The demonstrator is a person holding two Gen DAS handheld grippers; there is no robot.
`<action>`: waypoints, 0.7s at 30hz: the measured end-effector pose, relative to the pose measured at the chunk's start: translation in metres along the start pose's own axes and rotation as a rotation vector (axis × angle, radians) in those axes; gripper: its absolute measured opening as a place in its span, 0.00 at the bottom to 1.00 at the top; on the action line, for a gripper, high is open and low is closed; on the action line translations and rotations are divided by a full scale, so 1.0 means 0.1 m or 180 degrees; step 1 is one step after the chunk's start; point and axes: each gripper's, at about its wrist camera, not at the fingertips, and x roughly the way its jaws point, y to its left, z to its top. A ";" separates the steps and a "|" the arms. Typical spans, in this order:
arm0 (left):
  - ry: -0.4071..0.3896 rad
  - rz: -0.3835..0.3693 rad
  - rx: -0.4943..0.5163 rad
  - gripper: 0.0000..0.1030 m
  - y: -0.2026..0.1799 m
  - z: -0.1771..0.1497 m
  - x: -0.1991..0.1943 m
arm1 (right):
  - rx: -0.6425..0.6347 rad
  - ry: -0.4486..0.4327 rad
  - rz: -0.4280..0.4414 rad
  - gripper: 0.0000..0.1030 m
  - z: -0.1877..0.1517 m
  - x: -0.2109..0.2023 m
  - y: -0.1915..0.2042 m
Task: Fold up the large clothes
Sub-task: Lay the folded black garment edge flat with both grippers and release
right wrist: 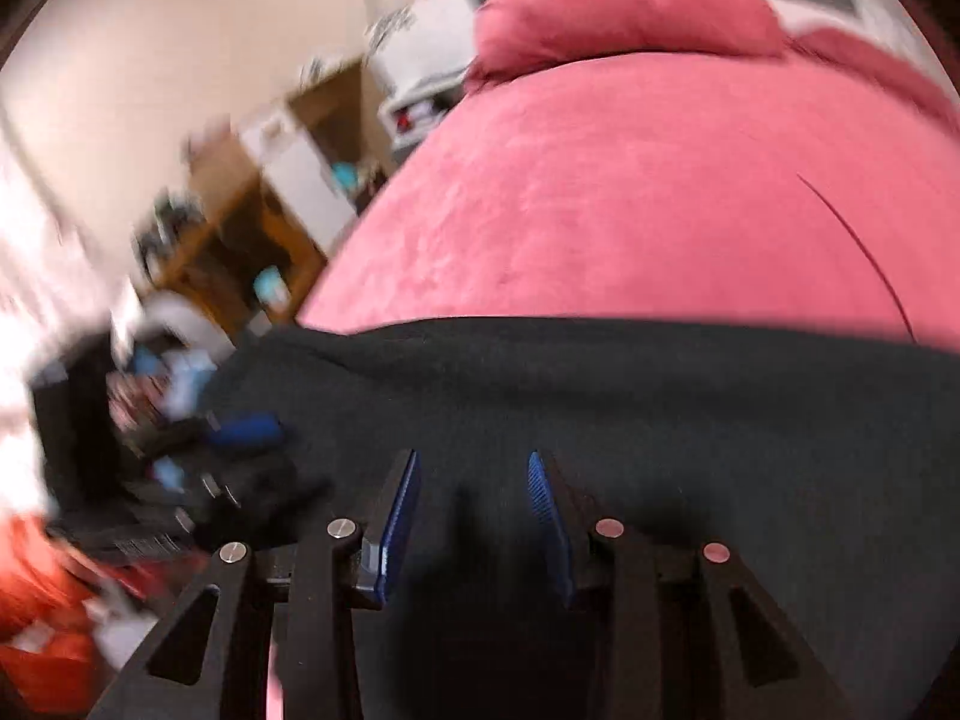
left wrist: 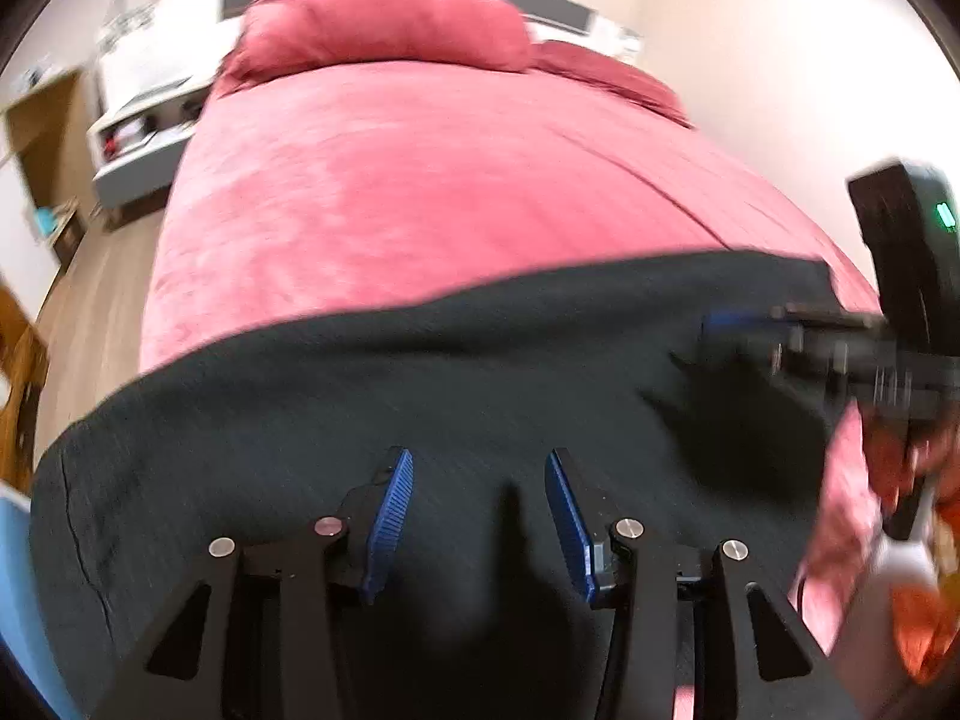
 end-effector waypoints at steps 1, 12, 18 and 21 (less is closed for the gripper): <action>0.0006 0.0060 -0.0076 0.46 0.08 0.07 0.06 | -0.0163 0.0091 -0.0070 0.37 0.08 0.12 0.04; -0.0468 0.0374 -0.0402 0.49 0.66 0.10 0.34 | -0.0796 -0.0052 -0.1008 0.41 0.58 0.93 0.01; -0.0506 0.0286 -0.0431 0.49 0.64 0.03 0.29 | 0.0385 -0.0599 -0.0510 0.49 0.46 0.33 -0.55; -0.0427 0.0527 -0.0436 0.49 0.54 0.13 0.37 | 0.0866 -0.0722 -0.0349 0.49 0.20 -0.06 -0.84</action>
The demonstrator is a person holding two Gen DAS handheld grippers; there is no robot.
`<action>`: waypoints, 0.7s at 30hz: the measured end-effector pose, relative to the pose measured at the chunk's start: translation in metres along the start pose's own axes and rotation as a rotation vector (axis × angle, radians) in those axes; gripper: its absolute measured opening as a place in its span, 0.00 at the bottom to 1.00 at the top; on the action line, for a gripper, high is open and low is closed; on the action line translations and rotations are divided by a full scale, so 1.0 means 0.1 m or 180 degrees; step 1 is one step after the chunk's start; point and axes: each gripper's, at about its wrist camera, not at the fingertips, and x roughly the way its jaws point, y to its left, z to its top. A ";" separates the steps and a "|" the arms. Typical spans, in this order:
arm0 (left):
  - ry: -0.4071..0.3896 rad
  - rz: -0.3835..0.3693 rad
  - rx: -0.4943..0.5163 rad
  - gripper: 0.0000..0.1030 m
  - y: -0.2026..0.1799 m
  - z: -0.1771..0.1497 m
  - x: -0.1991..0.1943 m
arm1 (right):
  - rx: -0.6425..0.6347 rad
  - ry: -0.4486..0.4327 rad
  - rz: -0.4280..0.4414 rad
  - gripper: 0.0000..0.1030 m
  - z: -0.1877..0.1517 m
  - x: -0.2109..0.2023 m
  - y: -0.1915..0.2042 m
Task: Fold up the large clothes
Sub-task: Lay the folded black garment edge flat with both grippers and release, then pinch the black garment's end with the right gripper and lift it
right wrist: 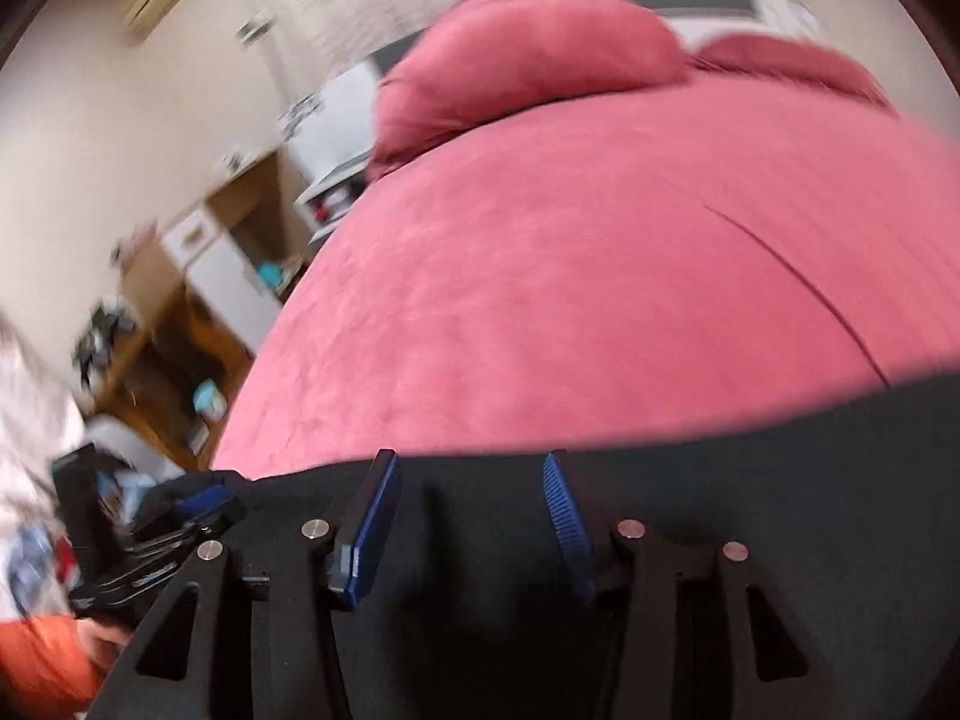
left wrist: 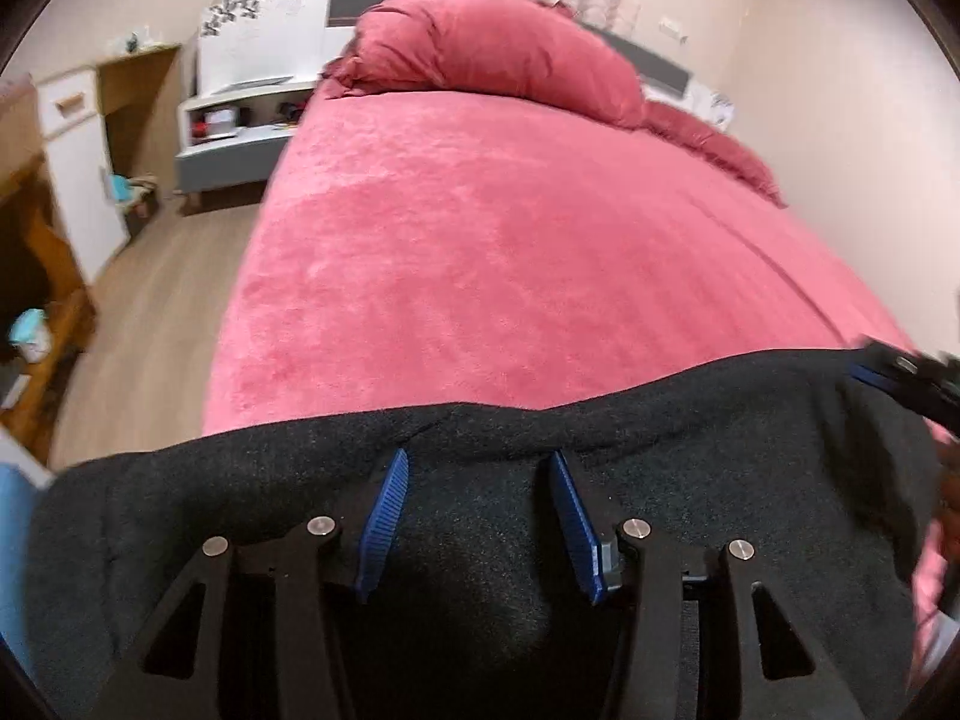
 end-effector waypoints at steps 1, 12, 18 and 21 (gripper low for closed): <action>-0.0059 0.0089 0.0007 0.49 -0.10 0.01 -0.08 | 0.0067 0.0003 -0.0037 0.49 -0.05 -0.11 -0.11; 0.0167 -0.0023 0.1049 0.69 -1.39 -0.52 -0.02 | 0.1343 -0.0348 -0.0603 0.50 -0.66 -1.34 -1.94; 0.0166 -0.0138 0.0918 0.73 -1.33 -0.51 -0.02 | 0.2570 -0.1065 -0.0951 0.50 -1.12 -2.30 -3.07; 0.0167 -0.0149 0.0911 0.73 -1.32 -0.52 -0.06 | 0.3150 -0.1338 -0.1102 0.51 -1.38 -2.59 -3.55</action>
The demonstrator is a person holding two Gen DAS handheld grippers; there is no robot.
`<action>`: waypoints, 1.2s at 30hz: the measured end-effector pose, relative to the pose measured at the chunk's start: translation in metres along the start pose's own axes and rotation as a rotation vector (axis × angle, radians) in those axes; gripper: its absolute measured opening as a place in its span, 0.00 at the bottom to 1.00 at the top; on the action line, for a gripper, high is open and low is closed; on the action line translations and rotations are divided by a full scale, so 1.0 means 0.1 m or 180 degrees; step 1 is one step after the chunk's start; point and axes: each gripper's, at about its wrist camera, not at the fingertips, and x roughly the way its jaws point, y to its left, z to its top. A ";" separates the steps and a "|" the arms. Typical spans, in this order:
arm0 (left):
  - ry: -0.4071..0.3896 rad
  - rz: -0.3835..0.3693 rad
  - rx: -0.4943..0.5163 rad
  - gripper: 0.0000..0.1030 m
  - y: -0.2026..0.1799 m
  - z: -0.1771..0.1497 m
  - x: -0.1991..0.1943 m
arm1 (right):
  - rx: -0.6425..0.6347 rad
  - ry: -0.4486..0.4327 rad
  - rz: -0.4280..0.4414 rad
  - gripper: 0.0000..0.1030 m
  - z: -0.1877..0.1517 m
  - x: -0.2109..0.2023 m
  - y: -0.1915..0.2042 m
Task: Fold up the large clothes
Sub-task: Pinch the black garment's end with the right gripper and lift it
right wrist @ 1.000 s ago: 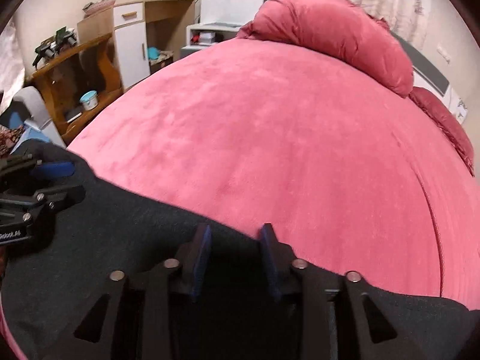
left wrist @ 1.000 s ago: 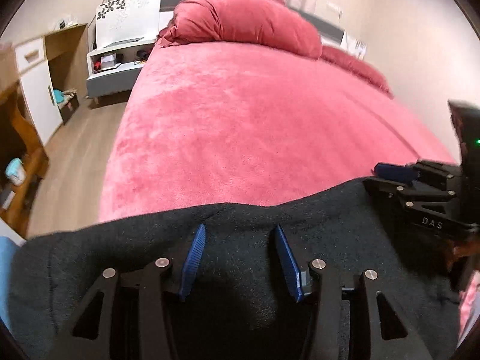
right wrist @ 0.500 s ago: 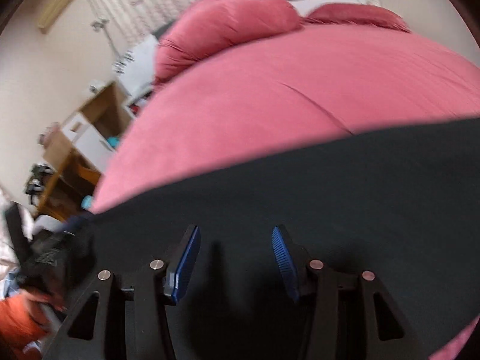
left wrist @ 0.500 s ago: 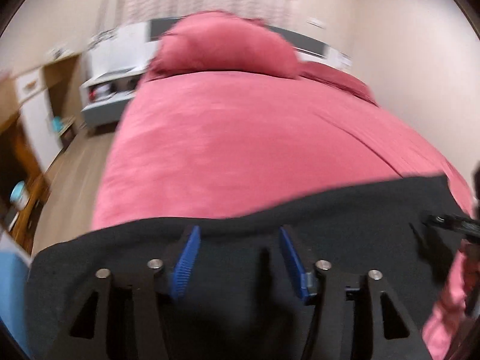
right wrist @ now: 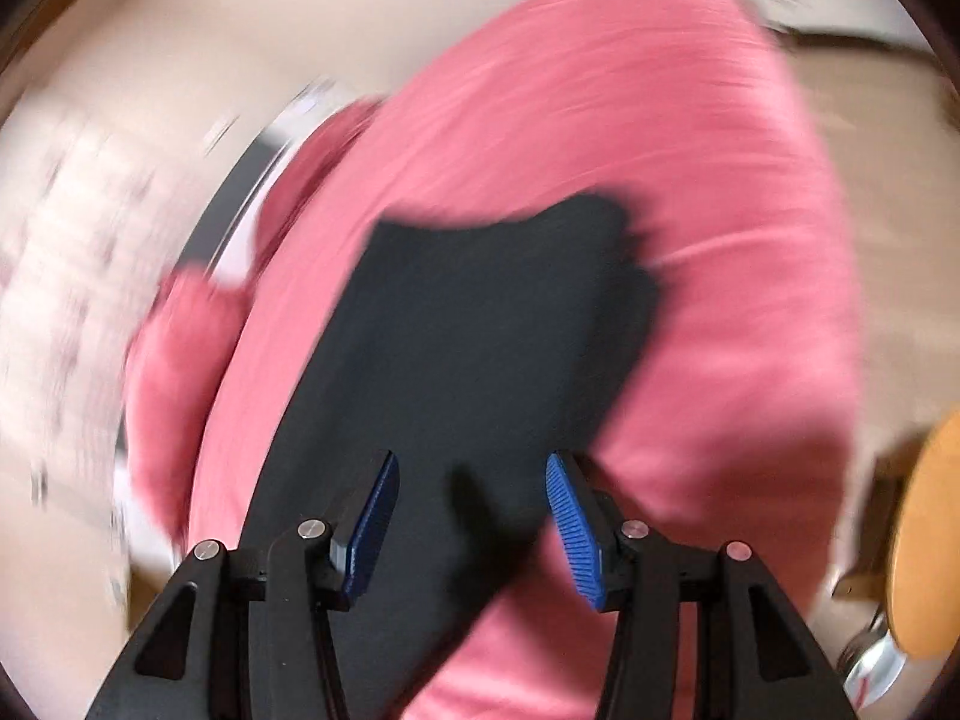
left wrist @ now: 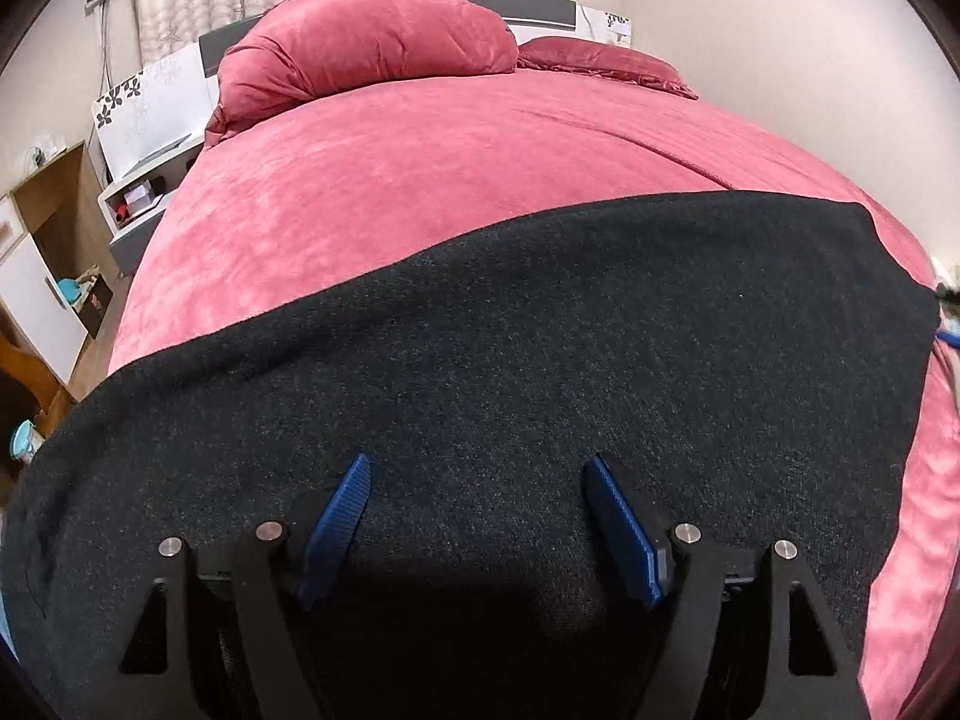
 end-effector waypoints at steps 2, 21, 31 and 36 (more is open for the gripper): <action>0.0040 -0.0032 -0.0017 0.73 -0.01 0.00 -0.03 | 0.0398 -0.0120 -0.0002 0.51 0.18 0.01 -0.31; 0.0374 0.0111 0.0002 0.79 0.35 0.07 0.00 | 0.0534 0.0148 0.0459 0.16 0.80 0.24 -0.57; 0.0314 0.0122 -0.0067 0.83 0.34 0.00 0.01 | 0.1030 0.0019 0.0885 0.22 0.58 0.11 -0.95; 0.0320 0.0129 -0.0058 0.84 0.34 -0.01 0.01 | 0.0769 0.0173 0.0700 0.18 0.69 0.36 -0.60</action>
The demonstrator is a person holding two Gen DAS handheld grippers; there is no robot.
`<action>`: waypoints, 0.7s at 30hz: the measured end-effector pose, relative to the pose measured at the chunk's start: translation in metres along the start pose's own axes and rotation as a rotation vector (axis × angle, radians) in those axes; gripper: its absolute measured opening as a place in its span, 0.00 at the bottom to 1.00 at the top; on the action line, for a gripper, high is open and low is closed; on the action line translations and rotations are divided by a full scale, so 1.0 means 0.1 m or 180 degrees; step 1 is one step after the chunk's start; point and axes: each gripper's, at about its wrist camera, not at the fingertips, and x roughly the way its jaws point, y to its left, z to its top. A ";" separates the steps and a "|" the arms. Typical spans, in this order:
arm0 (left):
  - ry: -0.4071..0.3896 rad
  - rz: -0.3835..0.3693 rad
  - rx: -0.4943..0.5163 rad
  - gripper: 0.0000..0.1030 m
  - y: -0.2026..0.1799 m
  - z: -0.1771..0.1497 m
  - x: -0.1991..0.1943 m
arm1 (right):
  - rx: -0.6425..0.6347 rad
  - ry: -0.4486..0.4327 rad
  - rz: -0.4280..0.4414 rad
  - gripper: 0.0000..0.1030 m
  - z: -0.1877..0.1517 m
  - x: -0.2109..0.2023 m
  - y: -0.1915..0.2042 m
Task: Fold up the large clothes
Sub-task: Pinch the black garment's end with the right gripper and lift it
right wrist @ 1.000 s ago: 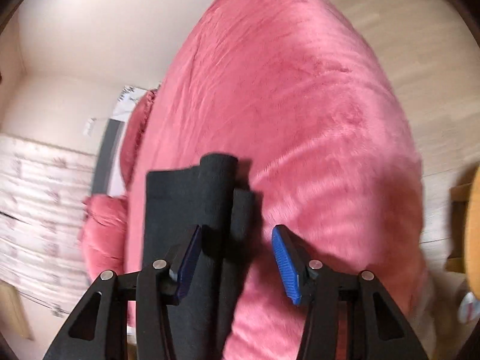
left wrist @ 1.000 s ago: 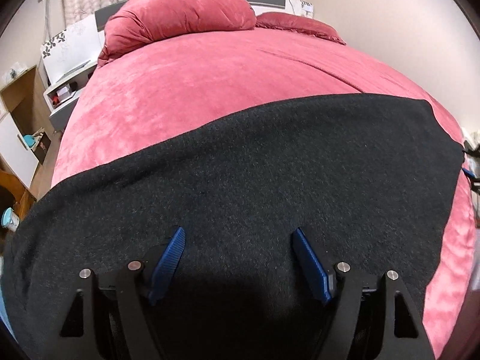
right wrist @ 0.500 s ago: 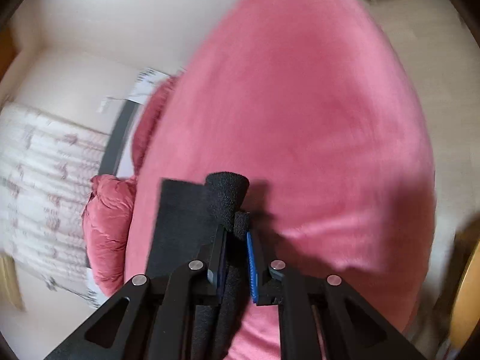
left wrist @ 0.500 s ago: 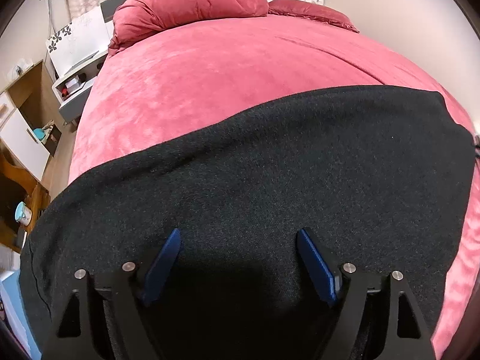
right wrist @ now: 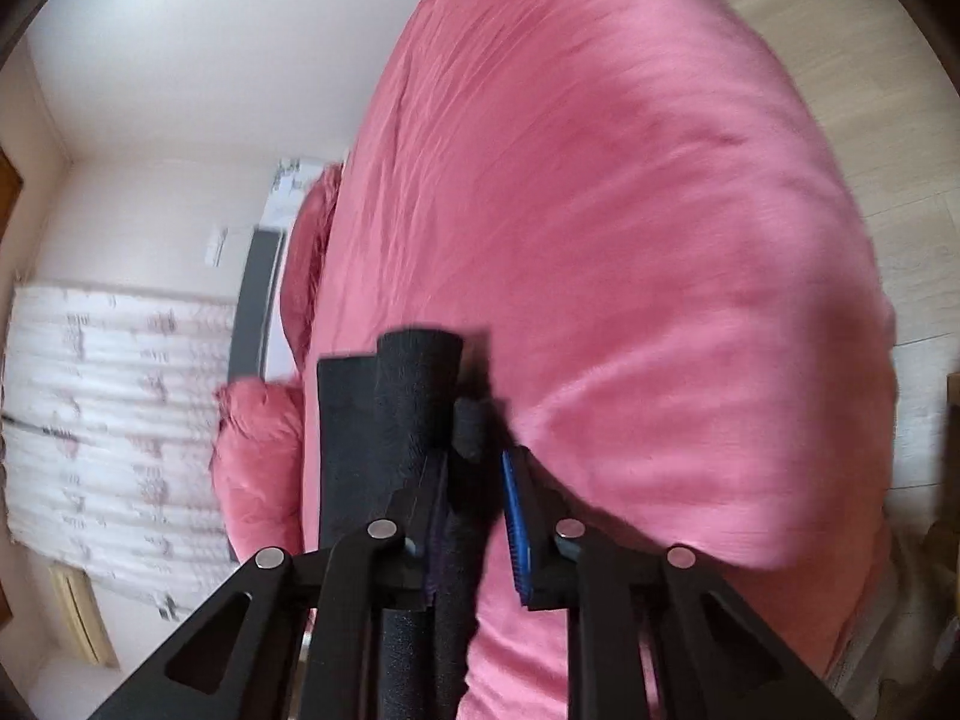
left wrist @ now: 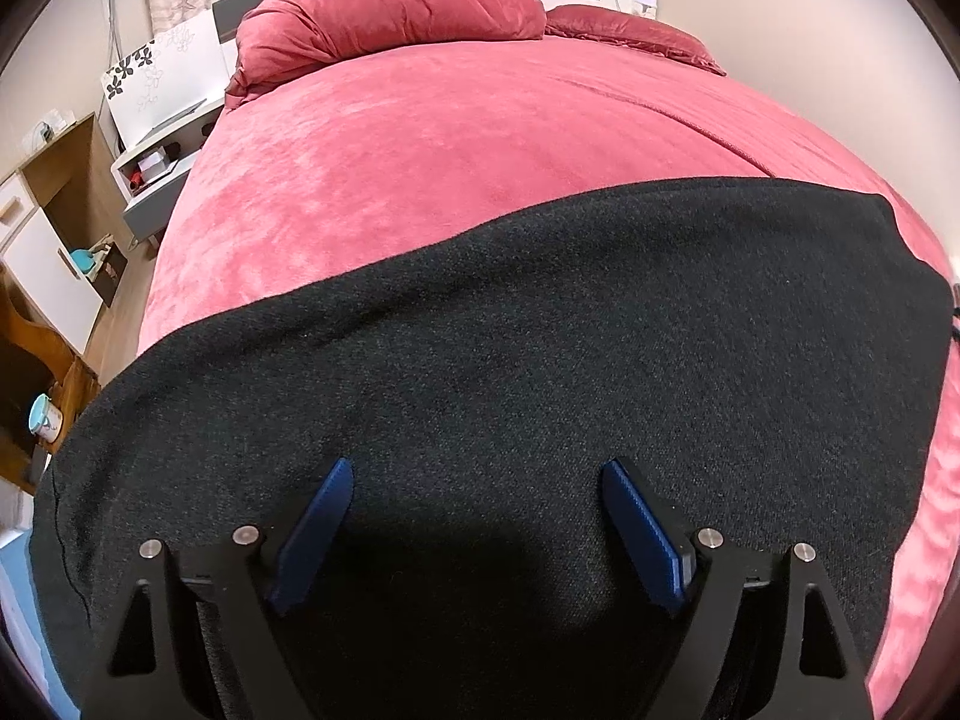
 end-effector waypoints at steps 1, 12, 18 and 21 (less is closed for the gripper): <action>0.0006 0.0001 0.0005 0.84 0.00 0.01 0.00 | -0.0123 0.0009 -0.0119 0.15 0.00 0.04 0.07; 0.0118 0.0002 0.0139 0.85 0.05 0.08 0.02 | 0.0276 -0.0802 -0.0572 0.00 0.40 -0.30 -0.13; 0.0028 0.0021 0.0106 0.90 0.00 0.01 0.03 | 0.0233 -0.0451 -0.0042 0.54 0.26 -0.47 -0.07; 0.0043 0.0045 0.0069 0.92 -0.04 0.02 0.03 | 0.0181 -0.0105 0.0008 0.68 0.14 -0.25 0.09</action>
